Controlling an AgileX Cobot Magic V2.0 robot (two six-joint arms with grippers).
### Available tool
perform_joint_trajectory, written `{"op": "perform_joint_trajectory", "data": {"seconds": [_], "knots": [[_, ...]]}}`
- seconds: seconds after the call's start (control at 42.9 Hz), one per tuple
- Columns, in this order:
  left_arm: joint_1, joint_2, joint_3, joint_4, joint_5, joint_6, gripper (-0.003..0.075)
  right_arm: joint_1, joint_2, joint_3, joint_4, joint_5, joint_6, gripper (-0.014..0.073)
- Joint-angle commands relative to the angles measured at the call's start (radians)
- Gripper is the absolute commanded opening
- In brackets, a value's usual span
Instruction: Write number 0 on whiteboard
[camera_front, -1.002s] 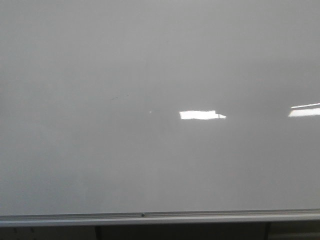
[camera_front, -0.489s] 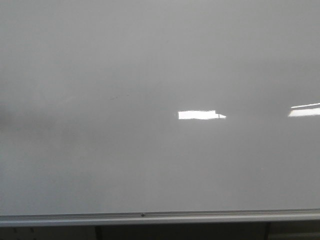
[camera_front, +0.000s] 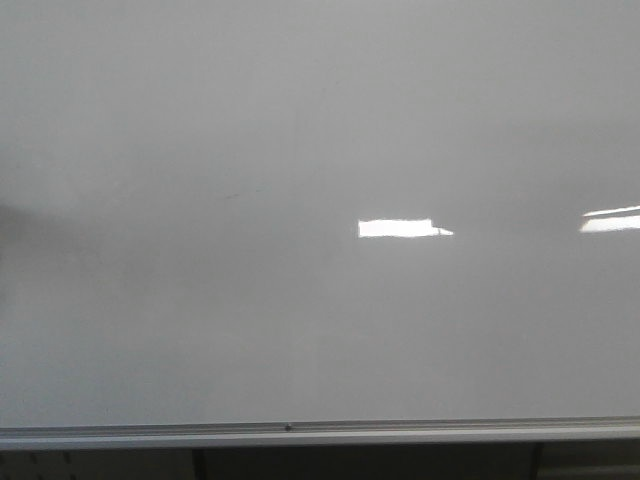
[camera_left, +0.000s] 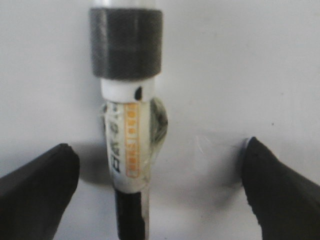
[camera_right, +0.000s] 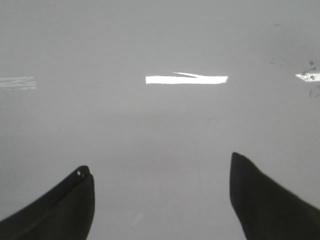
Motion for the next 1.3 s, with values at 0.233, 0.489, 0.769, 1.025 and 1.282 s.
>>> {"op": "perform_joint_trajectory", "data": {"seconds": [0.233, 0.489, 0.769, 1.025, 1.282], "knots": [[0.001, -0.008, -0.031, -0.024, 0.012, -0.002, 0.0279, 0.002, 0.018, -0.033, -0.010, -0.077, -0.008, 0.0580], [0.001, -0.008, -0.031, -0.024, 0.017, -0.002, -0.0017, 0.002, 0.018, -0.033, -0.010, -0.077, -0.008, 0.0580], [-0.093, -0.123, -0.036, -0.024, 0.218, -0.015, -0.0019, 0.002, 0.026, -0.036, -0.010, -0.059, -0.008, 0.0580], [-0.342, -0.190, -0.157, -0.024, 0.647, 0.039, -0.0016, 0.030, 0.200, -0.155, -0.003, 0.096, -0.008, 0.0580], [-0.558, -0.190, -0.306, -0.512, 1.017, 0.586, -0.0016, 0.109, 0.402, -0.301, 0.021, 0.251, -0.013, 0.0580]]}}
